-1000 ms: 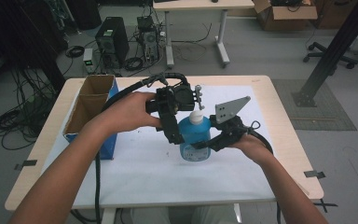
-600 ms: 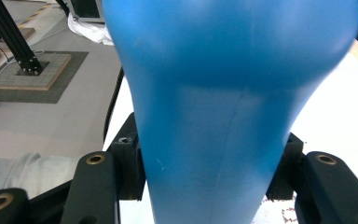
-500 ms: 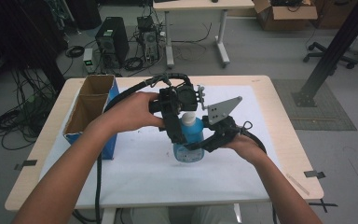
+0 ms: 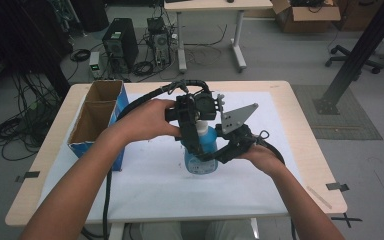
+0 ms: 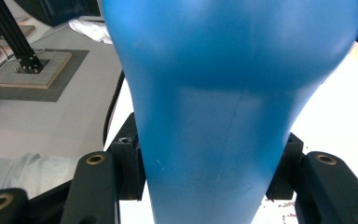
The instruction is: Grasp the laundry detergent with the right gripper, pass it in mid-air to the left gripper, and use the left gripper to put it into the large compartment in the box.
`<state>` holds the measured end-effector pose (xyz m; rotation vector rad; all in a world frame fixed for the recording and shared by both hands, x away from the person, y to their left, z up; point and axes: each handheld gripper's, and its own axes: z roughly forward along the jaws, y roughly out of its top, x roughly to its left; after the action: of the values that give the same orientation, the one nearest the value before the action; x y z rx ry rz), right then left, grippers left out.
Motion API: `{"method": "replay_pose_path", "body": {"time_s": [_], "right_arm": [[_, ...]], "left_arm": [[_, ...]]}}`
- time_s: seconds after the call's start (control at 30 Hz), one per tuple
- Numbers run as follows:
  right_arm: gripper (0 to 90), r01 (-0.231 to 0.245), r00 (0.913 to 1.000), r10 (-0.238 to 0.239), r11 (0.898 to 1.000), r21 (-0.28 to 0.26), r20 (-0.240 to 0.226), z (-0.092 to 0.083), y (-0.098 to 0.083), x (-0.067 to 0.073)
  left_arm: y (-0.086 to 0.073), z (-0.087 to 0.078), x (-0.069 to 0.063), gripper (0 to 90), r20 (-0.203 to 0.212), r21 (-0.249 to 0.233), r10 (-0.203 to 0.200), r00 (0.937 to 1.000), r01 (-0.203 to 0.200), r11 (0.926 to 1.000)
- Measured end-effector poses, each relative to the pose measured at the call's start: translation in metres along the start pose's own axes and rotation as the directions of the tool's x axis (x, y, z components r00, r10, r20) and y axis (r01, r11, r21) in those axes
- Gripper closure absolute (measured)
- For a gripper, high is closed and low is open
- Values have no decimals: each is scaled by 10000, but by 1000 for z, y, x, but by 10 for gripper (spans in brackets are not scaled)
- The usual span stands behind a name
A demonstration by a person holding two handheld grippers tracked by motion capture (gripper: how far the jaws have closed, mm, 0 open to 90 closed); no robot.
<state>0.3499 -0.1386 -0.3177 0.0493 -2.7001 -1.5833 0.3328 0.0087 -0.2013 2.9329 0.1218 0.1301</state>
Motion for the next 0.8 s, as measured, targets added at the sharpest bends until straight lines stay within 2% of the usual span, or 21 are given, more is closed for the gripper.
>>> {"method": "replay_pose_path", "body": {"time_s": [0.33,0.8], "right_arm": [[445,-20,10000,20,10000,-25,-12,-2,0,0],[444,-37,10000,37,10000,-18,16,-2,0,0]], "left_arm": [[1,9,0,88,155,45,-11,9999,10,10000],[0,9,0,196,243,-1,91,9997,-91,10000]]}}
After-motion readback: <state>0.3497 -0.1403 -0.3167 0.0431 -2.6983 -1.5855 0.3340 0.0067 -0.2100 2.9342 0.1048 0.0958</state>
